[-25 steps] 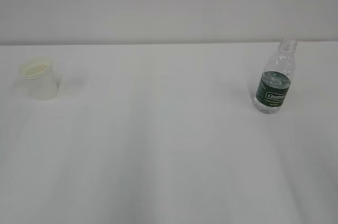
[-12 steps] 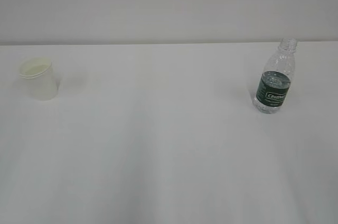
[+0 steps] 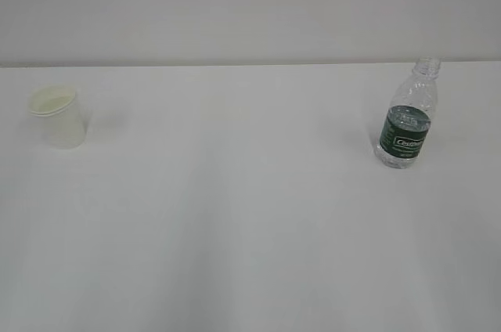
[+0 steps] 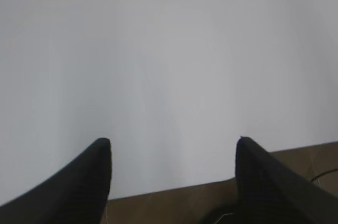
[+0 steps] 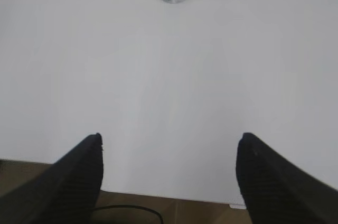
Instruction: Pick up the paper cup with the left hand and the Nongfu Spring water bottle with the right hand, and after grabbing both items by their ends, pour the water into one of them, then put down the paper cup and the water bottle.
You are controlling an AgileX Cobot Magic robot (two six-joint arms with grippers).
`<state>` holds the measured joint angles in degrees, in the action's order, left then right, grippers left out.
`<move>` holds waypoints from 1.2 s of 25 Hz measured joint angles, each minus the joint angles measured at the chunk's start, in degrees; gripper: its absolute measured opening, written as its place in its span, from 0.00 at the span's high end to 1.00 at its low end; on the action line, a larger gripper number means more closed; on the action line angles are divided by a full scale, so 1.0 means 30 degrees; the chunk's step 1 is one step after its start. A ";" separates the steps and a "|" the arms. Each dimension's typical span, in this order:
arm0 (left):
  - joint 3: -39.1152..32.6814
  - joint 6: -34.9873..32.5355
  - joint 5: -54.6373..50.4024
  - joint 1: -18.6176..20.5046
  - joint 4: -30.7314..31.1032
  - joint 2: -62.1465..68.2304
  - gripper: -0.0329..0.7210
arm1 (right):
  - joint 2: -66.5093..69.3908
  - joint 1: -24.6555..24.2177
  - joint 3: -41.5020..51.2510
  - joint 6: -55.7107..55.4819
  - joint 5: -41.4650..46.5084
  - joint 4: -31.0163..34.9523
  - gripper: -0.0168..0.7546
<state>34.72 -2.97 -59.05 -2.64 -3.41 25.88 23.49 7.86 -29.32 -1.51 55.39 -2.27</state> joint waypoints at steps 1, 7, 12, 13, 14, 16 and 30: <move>0.0017 -0.0028 -0.0302 -0.0040 0.0000 0.0000 0.26 | 0.0000 0.0000 0.0000 -0.0258 0.0222 -0.0325 0.22; 0.0017 -0.0120 -0.1462 -0.0077 0.0124 0.0000 0.29 | 0.0000 0.0000 0.0000 -0.0698 0.0645 -0.1117 0.22; 0.0017 -0.0120 -0.1730 -0.0077 0.0154 -0.0013 0.31 | 0.0000 0.0000 0.0000 -0.0828 0.0685 -0.1164 0.22; 0.0017 -0.0120 -0.1730 -0.0077 0.0154 -0.0013 0.31 | 0.0000 0.0000 0.0000 -0.0863 0.0685 -0.1195 0.22; 0.0017 -0.0133 -0.1634 -0.0077 0.0154 -0.0013 0.31 | 0.0000 0.0000 0.0000 -0.0893 0.0685 -0.1195 0.22; -0.0191 -0.0133 -0.1208 -0.0077 0.0072 -0.0013 0.32 | 0.0000 0.0000 0.0000 -0.0961 0.0685 -0.1252 0.22; -0.1411 -0.0164 -0.1024 -0.0077 -0.0095 -0.2547 0.32 | 0.0000 0.0000 0.0226 -0.1078 -0.0147 -0.1326 0.22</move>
<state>30.48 -3.46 -62.12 -2.88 -3.69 18.24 23.49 7.86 -28.64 -4.74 54.95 -6.25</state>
